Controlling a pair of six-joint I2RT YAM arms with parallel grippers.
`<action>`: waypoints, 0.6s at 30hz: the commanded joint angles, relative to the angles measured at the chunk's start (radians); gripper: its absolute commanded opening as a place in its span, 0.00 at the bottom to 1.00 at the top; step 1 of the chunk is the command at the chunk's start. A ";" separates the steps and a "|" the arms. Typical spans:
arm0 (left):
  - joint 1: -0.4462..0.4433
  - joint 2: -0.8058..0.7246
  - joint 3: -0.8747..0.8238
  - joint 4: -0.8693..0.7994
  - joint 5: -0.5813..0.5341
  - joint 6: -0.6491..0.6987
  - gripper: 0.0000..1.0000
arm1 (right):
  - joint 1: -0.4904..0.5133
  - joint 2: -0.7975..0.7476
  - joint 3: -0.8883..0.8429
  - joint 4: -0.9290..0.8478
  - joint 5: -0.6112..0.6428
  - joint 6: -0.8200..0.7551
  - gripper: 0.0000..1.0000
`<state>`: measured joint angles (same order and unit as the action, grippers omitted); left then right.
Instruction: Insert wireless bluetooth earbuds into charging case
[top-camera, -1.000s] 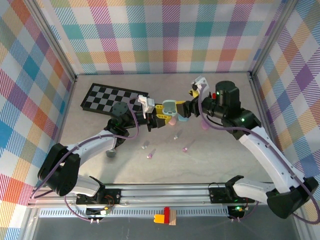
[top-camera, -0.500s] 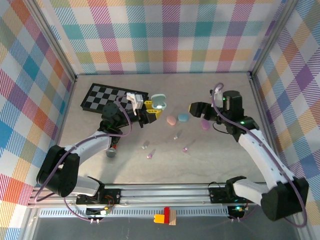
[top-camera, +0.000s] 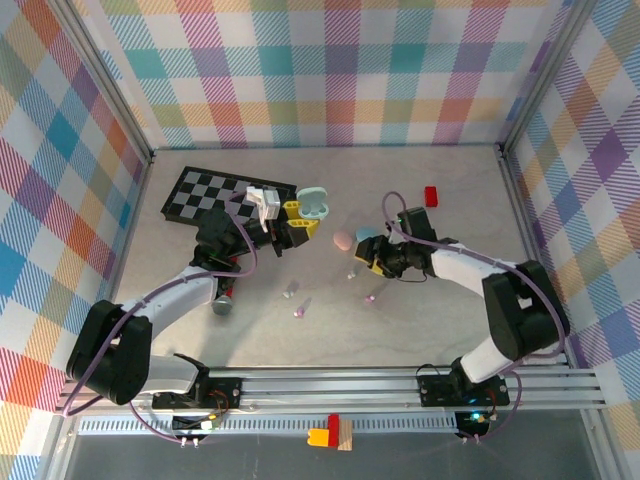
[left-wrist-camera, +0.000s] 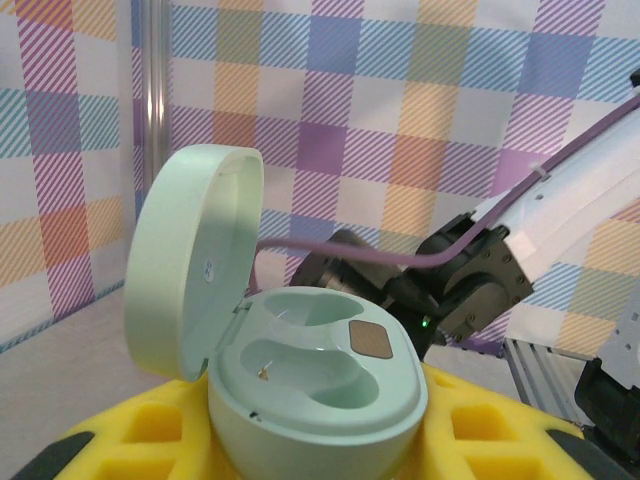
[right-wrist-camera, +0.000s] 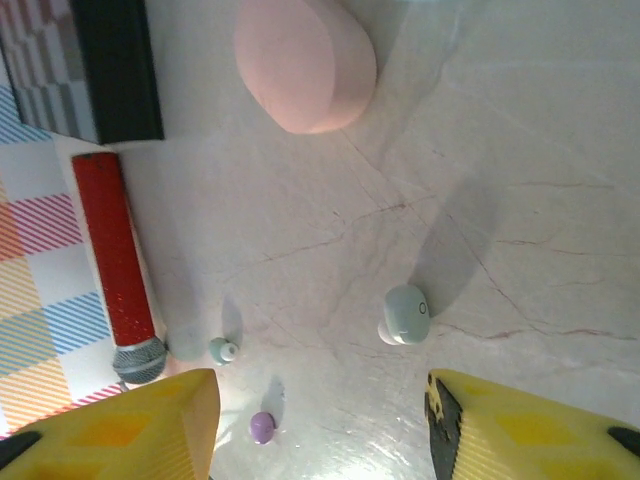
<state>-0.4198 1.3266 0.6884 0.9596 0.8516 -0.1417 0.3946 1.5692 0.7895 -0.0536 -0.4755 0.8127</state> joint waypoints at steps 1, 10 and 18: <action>0.010 -0.029 -0.015 0.017 0.006 0.011 0.35 | 0.027 0.055 0.031 0.049 -0.002 0.024 0.56; 0.010 -0.038 -0.014 -0.009 0.009 0.024 0.35 | 0.052 0.158 0.057 0.074 0.002 0.005 0.54; 0.010 -0.041 -0.006 -0.025 0.015 0.031 0.35 | 0.052 0.192 0.067 0.093 -0.023 -0.004 0.53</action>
<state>-0.4198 1.3140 0.6758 0.9310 0.8524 -0.1318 0.4446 1.7439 0.8337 0.0120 -0.4732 0.8227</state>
